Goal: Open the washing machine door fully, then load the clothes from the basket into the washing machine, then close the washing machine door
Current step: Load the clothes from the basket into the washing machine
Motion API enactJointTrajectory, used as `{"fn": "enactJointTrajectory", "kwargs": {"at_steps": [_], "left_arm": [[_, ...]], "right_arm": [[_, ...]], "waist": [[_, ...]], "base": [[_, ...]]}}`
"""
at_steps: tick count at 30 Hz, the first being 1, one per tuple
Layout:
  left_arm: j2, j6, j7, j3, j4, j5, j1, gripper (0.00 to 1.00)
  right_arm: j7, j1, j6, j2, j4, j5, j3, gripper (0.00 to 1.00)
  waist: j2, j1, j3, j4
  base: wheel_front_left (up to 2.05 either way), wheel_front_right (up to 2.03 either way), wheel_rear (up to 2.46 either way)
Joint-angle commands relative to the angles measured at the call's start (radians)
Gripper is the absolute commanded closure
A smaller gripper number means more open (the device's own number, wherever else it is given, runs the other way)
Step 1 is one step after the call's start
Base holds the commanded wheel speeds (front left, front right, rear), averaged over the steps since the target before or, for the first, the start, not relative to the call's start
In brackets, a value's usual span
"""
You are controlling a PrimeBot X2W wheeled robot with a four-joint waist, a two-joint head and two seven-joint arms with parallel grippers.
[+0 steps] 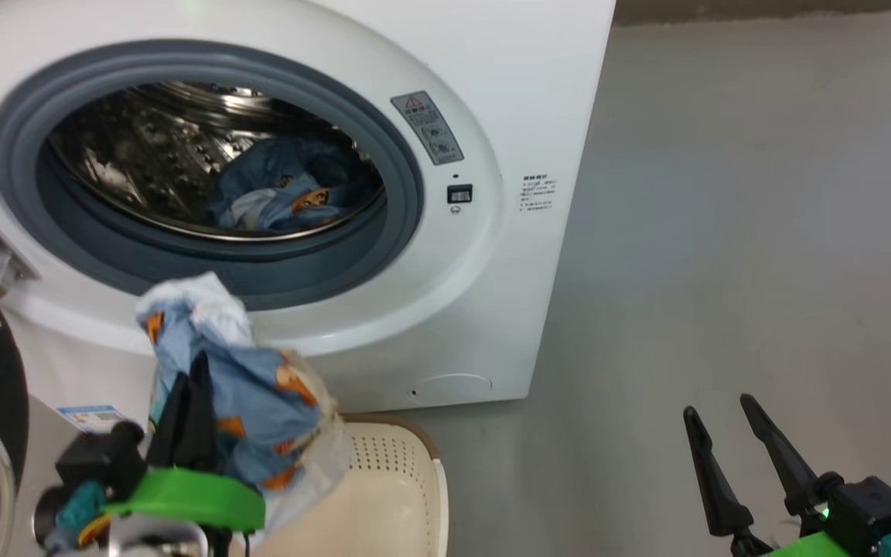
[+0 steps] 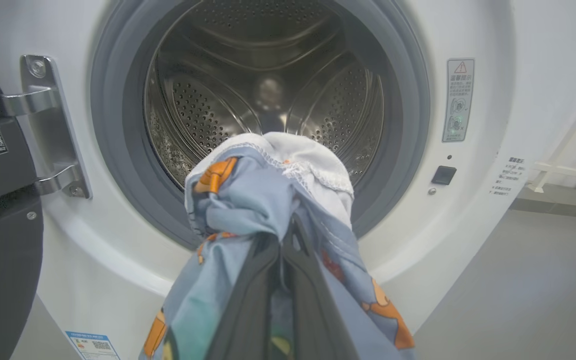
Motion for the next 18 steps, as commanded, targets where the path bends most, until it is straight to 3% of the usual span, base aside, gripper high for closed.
{"fn": "enactJointTrajectory", "kwargs": {"at_steps": [1, 18], "left_arm": [[0.024, -0.007, -0.009, 0.037, -0.004, 0.011, -0.077, 1.0], [0.075, -0.064, -0.027, 0.068, 0.308, 0.046, -0.53, 1.0]], "right_arm": [[-0.005, -0.045, 0.002, -0.004, -0.03, -0.006, 0.027, 0.0], [-0.005, -0.177, 0.002, 0.022, -0.025, -0.023, 0.085, 0.0]], "waist": [[0.0, 0.0, 0.034, -0.013], [0.0, 0.0, 0.25, -0.077]], "base": [[0.0, 0.0, 0.0], [0.0, 0.0, 0.0]]}}
